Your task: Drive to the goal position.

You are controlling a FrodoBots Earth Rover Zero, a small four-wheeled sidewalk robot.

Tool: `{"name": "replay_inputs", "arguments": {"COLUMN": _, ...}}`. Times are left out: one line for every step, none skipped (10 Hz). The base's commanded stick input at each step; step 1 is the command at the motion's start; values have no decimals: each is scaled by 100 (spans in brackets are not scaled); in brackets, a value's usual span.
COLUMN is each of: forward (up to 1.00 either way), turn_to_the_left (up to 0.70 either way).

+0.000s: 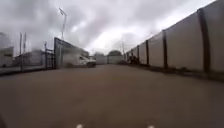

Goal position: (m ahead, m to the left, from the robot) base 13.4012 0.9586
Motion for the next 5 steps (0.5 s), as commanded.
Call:
{"name": "replay_inputs", "arguments": {"forward": 100, "turn_to_the_left": 2}}
{"name": "replay_inputs", "arguments": {"forward": 100, "turn_to_the_left": 2}}
{"name": "replay_inputs", "arguments": {"forward": 100, "turn_to_the_left": 2}}
{"name": "replay_inputs", "arguments": {"forward": 100, "turn_to_the_left": 2}}
{"name": "replay_inputs", "arguments": {"forward": 100, "turn_to_the_left": 2}}
